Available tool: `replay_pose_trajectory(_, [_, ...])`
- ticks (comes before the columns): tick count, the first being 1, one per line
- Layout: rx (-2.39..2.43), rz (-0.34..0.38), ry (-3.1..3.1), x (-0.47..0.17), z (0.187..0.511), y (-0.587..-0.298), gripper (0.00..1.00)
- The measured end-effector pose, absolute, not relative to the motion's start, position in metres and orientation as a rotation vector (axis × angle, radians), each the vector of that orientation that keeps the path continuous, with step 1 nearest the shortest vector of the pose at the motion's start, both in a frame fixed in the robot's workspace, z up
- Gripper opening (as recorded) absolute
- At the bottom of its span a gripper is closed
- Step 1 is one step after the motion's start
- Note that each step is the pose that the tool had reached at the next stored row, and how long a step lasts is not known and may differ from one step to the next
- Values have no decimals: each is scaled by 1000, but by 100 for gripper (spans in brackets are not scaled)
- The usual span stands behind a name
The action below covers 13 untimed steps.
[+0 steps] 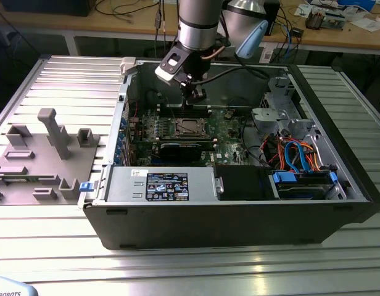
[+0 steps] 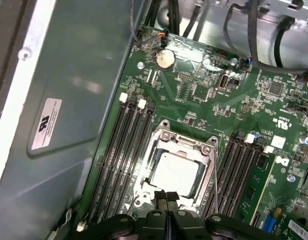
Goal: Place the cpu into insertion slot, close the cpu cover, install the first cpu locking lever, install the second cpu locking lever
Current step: 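Install the first cpu locking lever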
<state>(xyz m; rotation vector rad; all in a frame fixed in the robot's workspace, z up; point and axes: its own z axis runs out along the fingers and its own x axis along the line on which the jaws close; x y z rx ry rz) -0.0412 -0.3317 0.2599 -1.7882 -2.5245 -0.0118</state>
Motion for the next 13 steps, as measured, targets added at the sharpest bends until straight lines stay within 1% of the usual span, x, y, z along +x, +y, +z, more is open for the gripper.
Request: replay_pose_trajectory(13, [-1607, -7, -2643, -41, 260, -332, 11])
